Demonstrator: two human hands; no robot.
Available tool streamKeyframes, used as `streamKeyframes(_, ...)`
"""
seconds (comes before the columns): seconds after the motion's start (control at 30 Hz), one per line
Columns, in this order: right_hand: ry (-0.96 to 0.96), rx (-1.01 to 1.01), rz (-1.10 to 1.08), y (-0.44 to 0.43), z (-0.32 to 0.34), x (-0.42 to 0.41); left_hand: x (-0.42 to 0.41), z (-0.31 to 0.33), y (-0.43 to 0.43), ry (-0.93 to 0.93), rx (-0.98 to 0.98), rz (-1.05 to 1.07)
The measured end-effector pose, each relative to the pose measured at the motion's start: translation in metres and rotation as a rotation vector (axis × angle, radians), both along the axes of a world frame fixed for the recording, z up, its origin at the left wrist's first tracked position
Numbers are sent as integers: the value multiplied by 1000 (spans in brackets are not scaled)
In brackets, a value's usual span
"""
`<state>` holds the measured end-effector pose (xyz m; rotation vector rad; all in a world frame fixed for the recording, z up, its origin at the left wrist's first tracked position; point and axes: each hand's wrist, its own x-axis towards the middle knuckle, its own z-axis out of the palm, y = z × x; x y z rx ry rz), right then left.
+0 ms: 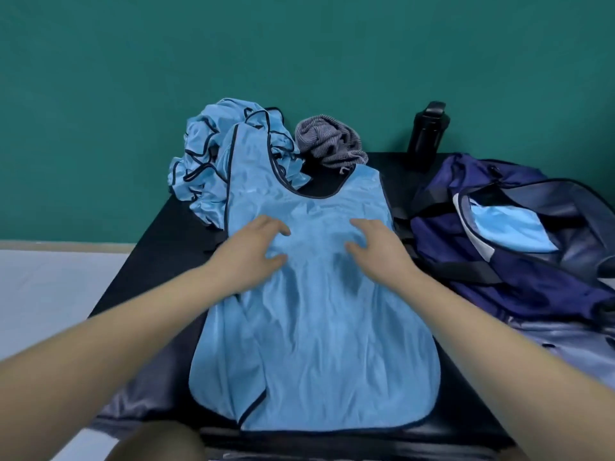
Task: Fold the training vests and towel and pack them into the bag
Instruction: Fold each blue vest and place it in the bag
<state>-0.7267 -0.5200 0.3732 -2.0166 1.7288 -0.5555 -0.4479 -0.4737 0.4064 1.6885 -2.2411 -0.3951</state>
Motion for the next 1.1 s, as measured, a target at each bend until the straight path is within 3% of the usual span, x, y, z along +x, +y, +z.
streamKeyframes(0.3,206,-50,62,68,-40,24,-12,-33,79,-100,77,-148)
streamKeyframes(0.5,292,-124,54,78,-55,23,8,-41,98,-282,32,-220)
streamKeyframes(0.73,311,-143,47,80,-55,24,54,-36,111,-419,94,-48)
streamKeyframes(1.1,314,-174,44,78,-61,24,108,-24,129,-385,301,154)
